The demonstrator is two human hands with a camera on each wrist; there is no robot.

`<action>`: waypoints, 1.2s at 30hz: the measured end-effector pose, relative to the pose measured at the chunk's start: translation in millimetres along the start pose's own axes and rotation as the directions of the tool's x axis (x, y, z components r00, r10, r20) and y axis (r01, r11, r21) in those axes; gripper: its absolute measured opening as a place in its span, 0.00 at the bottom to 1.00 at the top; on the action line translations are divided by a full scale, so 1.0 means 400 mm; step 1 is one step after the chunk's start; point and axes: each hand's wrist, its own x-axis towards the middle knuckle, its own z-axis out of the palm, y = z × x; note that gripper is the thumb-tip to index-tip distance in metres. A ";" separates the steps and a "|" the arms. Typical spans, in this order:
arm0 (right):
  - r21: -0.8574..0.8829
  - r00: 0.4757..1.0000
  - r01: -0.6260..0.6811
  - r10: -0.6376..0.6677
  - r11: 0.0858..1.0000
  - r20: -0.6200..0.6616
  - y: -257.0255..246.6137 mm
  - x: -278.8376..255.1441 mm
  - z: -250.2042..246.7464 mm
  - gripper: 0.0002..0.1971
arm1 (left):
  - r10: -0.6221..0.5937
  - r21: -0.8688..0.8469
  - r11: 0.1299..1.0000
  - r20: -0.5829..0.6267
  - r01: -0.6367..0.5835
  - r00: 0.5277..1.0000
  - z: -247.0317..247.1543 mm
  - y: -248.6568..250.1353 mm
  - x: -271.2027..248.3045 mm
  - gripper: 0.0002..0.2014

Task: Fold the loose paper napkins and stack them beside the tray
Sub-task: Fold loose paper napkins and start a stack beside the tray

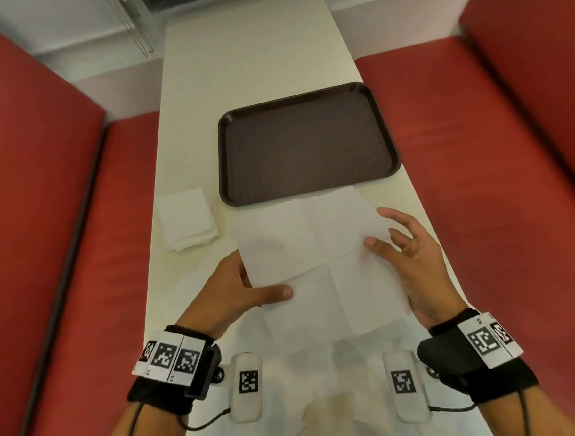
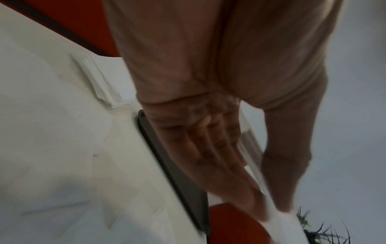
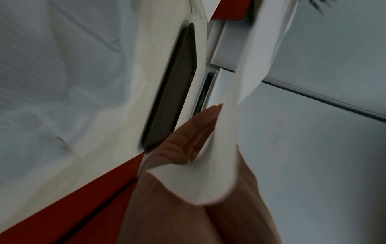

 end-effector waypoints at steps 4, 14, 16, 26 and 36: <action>0.000 1.000 0.016 -0.016 1.000 0.009 0.000 -0.003 -0.018 0.27 | 0.049 -0.108 0.993 -0.069 -0.056 0.996 0.003 0.014 0.007 0.33; -0.383 0.972 0.179 -0.103 0.906 0.211 -0.031 -0.016 -0.056 0.13 | 0.261 -0.023 0.960 -0.275 -0.278 0.925 0.026 0.038 -0.010 0.36; -0.489 0.956 0.282 -0.201 0.826 0.212 -0.038 -0.019 -0.054 0.07 | 0.303 0.079 0.953 -0.265 -0.293 0.915 0.027 0.039 -0.014 0.26; -0.577 0.882 0.469 -0.330 0.668 0.335 -0.084 -0.022 -0.056 0.05 | 0.436 0.488 0.832 -0.281 -0.263 0.855 0.044 0.050 -0.020 0.08; -0.481 0.860 0.411 -0.154 0.774 0.487 -0.140 -0.032 -0.045 0.16 | 0.317 0.715 0.607 0.182 -0.347 0.931 0.115 0.129 0.013 0.22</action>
